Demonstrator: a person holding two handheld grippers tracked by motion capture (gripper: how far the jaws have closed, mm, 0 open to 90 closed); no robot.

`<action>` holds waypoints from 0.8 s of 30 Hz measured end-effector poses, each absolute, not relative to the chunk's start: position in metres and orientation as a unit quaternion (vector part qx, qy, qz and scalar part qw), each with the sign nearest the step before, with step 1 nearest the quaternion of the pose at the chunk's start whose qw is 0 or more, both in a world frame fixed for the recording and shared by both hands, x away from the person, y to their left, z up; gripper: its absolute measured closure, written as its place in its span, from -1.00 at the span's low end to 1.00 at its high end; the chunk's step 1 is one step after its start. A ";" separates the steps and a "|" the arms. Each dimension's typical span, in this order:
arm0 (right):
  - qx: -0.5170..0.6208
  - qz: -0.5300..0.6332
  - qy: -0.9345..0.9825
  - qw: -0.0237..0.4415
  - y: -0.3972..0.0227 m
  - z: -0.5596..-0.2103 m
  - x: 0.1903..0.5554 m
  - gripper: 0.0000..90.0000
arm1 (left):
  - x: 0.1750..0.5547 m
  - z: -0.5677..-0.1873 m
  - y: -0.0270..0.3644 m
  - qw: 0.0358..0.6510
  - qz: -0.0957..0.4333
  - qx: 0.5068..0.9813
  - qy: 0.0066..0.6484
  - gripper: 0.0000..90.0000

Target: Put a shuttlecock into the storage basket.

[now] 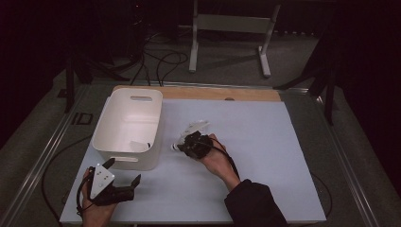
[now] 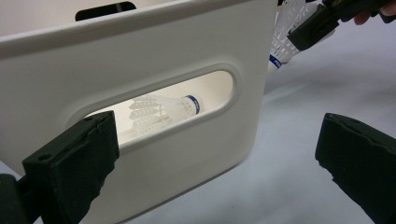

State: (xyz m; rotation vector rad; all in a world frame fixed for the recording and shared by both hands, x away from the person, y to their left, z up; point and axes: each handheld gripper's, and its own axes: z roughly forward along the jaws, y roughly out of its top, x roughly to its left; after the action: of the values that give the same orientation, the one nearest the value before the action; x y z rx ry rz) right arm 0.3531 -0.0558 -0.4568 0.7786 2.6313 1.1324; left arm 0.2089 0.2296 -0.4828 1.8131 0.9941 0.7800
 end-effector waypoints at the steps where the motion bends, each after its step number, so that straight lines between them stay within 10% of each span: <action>1: 0.261 0.380 0.883 0.086 -0.056 -0.457 0.353 0.98 | 0.209 -0.483 0.230 0.449 0.315 0.733 0.402 -1.00; 24: 0.270 0.386 0.877 0.094 -0.056 -0.446 0.352 0.99 | 0.209 -0.483 0.229 0.448 0.315 0.734 0.401 -1.00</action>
State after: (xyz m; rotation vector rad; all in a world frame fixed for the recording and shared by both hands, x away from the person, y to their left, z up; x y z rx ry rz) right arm 0.3516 -0.0564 -0.4462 0.7997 2.6025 1.1464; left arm 0.2092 0.2293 -0.4829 1.8162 0.9926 0.7794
